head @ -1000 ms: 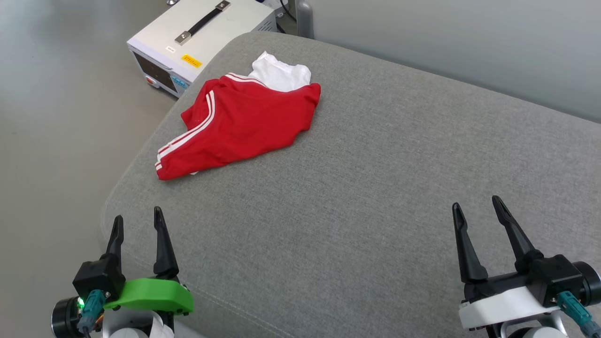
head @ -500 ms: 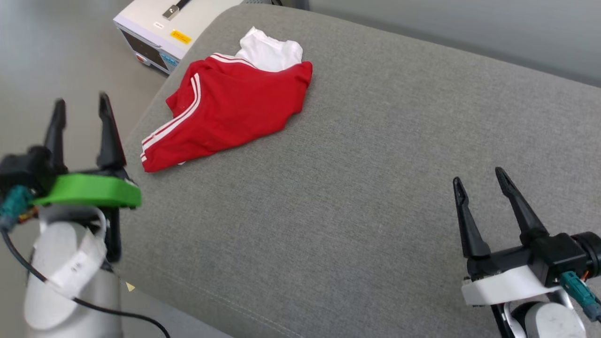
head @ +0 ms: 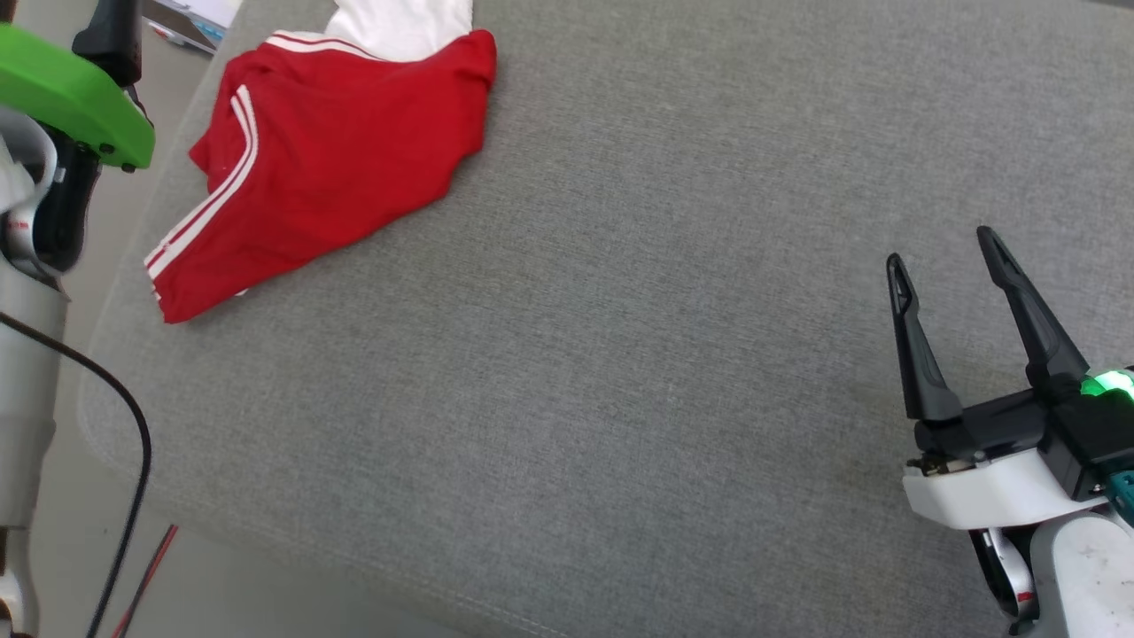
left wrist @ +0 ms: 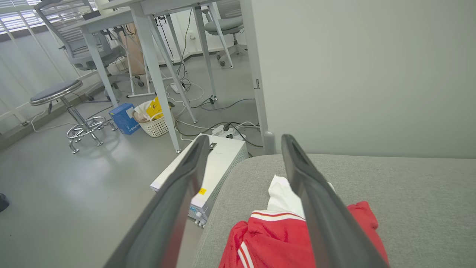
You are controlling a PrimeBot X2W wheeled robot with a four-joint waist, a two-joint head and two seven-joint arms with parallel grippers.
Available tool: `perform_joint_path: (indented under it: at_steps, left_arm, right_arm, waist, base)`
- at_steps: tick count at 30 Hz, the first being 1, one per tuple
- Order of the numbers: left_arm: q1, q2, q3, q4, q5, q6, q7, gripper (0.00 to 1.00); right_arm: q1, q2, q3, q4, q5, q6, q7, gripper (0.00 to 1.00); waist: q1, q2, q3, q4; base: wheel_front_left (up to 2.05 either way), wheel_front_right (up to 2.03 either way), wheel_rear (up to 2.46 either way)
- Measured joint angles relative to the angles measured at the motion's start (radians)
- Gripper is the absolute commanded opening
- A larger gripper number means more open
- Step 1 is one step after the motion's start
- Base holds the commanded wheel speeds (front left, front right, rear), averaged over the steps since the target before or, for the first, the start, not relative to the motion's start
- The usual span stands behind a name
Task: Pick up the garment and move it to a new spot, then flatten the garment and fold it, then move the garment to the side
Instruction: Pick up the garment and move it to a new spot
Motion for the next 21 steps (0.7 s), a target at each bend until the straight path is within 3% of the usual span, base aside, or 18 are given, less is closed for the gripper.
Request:
perform_joint_path:
  at_steps: [6,11,16,21]
  left_arm:
    - [-0.111,0.085,-0.183,0.060,-0.253,0.000,0.344,1.00]
    - [-0.163,0.128,-0.304,0.085,-0.392,0.000,0.587,1.00]
    - [-0.179,0.139,-0.400,0.112,-0.452,0.000,0.713,1.00]
    - [-0.179,0.132,-0.484,0.170,-0.465,0.000,0.756,1.00]
  right_arm:
    - [-0.019,-0.023,-0.004,-0.027,-0.001,0.000,0.000,1.00]
    - [-0.038,-0.036,-0.010,-0.041,-0.002,0.000,0.000,1.00]
    - [-0.047,-0.044,-0.013,-0.045,-0.002,0.000,0.000,1.00]
    - [-0.052,-0.046,-0.013,-0.045,-0.002,0.000,0.000,1.00]
  waist:
    - [0.0000,0.0000,0.058,-0.043]
    - [-0.0001,0.0000,0.104,-0.072]
    - [0.0000,0.0000,0.144,-0.097]
    - [-0.0001,0.0000,0.176,-0.123]
  base:
    - [0.00,0.00,0.00]
    - [0.00,0.00,0.00]
    - [0.00,0.00,0.00]
    - [0.00,0.00,0.00]
